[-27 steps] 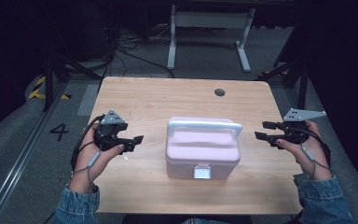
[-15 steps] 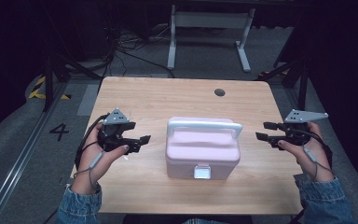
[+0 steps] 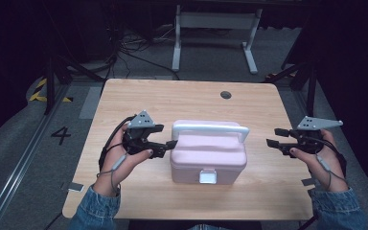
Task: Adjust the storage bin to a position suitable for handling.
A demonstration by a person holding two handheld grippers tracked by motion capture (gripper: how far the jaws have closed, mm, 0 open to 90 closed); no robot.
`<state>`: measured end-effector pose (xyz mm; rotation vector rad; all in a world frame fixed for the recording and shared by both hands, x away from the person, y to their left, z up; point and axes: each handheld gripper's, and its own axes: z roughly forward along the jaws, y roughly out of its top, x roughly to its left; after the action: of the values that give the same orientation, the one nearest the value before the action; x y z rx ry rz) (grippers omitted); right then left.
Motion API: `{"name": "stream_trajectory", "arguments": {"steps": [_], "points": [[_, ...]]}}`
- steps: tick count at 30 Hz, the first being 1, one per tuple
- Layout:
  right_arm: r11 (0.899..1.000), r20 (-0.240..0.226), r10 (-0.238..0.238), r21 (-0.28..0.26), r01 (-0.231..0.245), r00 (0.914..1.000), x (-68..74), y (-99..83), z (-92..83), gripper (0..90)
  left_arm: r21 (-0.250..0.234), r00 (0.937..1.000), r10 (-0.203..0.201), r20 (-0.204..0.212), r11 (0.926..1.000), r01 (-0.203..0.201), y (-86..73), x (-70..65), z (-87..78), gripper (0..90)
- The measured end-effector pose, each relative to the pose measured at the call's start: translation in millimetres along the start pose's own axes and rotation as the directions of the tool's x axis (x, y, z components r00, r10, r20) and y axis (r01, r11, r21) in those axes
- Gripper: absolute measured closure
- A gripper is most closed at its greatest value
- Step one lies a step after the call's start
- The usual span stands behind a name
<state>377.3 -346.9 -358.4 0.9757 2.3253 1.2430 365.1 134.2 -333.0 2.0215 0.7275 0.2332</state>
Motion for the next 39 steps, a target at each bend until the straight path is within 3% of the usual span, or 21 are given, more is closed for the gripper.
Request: {"name": "stream_trajectory", "arguments": {"steps": [7, 13, 16, 18, 25, 30, 39], "points": [[1.000, 0.025, 0.007, -0.006, -0.007, 0.9997, 0.7, -5.8, -3.2, 40.9, -0.017, 1.0000, -0.005, 0.005, 0.9998, 0.005, 6.2, -0.2, 12.8, 27.5], [1.000, 0.045, 0.018, -0.008, -0.017, 0.9988, 0.8, -10.3, -6.2, 40.2, -0.036, 0.9991, 0.028, 0.030, 0.9990, -0.027, 12.8, -2.0, 25.5, 32.3], [1.000, 0.037, 0.024, 0.001, -0.024, 0.9990, 0.3, -12.5, -6.1, 42.4, -0.032, 0.9992, 0.032, 0.025, 0.9990, -0.031, 14.6, -4.1, 30.1, 42.6], [0.999, 0.026, 0.036, 0.015, -0.036, 0.9990, 0.4, -13.5, -5.6, 44.2, -0.024, 0.9984, 0.054, 0.014, 0.9983, -0.054, 16.2, -5.2, 31.3, 48.5], [0.999, 0.016, 0.029, 0.042, -0.029, 0.9995, -0.1, -15.7, -7.3, 50.7, -0.045, 0.9963, 0.081, 0.029, 0.9958, -0.079, 21.1, -9.9, 31.7, 67.6], [0.998, 0.001, 0.044, 0.038, -0.044, 0.9990, 1.2, -16.0, -7.0, 51.7, -0.047, 0.9948, 0.101, 0.018, 0.9939, -0.100, 21.8, -9.6, 31.1, 70.6], [0.998, -0.016, 0.061, 0.020, -0.061, 0.9980, 2.7, -16.8, -6.0, 51.3, -0.051, 0.9950, 0.095, 0.031, 0.9943, -0.094, 23.7, -9.6, 31.2, 70.9]]}}
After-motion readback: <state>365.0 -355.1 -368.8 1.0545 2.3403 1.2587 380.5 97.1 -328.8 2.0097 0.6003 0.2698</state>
